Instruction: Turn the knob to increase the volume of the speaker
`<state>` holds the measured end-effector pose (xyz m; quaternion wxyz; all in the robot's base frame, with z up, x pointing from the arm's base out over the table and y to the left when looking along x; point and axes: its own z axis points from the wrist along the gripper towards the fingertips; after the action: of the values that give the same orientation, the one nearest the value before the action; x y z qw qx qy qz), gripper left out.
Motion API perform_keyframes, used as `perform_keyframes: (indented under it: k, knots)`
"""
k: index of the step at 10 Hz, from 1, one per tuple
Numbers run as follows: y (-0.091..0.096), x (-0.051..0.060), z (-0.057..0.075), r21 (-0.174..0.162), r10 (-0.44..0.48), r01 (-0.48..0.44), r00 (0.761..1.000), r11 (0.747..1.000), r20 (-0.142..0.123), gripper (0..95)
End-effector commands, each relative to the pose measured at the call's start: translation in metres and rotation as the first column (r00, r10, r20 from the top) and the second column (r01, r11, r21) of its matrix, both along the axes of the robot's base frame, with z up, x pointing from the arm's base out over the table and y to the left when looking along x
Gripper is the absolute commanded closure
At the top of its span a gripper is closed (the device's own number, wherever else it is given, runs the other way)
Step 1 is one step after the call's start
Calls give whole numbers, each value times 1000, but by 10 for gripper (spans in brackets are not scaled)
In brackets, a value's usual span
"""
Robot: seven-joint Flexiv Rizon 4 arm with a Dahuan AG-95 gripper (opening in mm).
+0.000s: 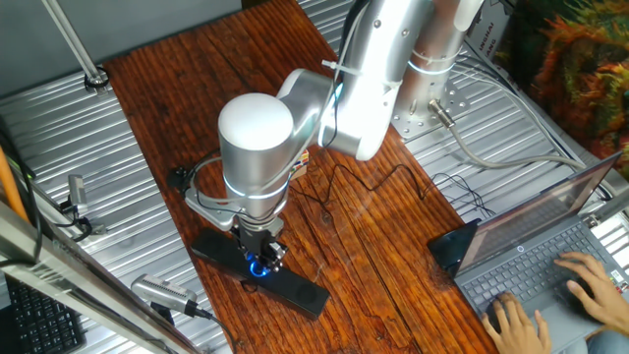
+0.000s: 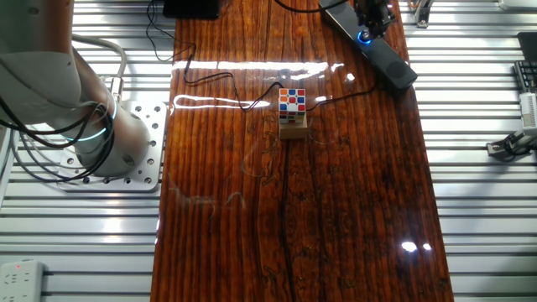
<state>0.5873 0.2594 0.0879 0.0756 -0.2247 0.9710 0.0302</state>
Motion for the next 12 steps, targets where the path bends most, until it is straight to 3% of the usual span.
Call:
perform_keyframes:
  k: [1,5,6,9,10,12]
  knots:
    - [-1,0,-1,-2,1,-1,1000,1000,0,570]
    - [-1,0,-3,-14,2,-2,1000,1000,-5,570]
    - [-1,0,-3,-14,1,-1,1000,1000,-4,760]
    - [0,0,-4,-18,-2,2,1000,1000,-1,760]
    - [0,0,-5,-19,0,0,1000,1000,2,570]
    - [1,0,-5,-18,0,0,1000,1000,6,570]
